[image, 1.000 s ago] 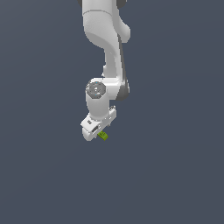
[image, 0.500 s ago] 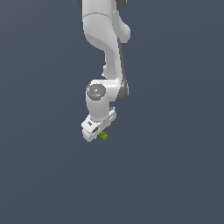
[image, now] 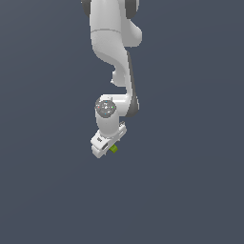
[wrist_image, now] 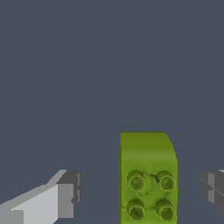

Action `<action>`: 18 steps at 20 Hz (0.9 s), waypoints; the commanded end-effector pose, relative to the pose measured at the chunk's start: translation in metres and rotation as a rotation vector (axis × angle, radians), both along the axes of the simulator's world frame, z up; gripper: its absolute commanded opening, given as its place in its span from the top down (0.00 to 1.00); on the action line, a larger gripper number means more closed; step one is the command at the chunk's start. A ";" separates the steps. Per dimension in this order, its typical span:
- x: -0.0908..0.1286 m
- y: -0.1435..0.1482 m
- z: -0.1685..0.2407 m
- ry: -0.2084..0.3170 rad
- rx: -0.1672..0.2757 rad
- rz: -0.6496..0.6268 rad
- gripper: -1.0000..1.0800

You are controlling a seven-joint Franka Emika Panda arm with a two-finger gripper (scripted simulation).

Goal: Pick up the object and move it to a goal position.

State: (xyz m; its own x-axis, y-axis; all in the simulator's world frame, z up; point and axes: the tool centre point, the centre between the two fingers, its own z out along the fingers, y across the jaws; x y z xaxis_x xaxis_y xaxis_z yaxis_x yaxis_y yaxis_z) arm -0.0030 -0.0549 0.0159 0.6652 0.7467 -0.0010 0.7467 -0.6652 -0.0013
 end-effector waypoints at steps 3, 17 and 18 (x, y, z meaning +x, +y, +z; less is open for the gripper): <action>0.001 0.000 -0.004 -0.002 0.000 0.000 1.00; 0.001 0.001 0.000 -0.002 0.000 0.000 1.00; 0.000 0.002 0.003 -0.002 0.000 0.000 1.00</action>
State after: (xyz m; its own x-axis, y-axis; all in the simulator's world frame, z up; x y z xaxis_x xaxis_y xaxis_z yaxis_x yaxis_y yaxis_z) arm -0.0028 -0.0538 0.0156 0.6653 0.7466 -0.0008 0.7466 -0.6653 -0.0009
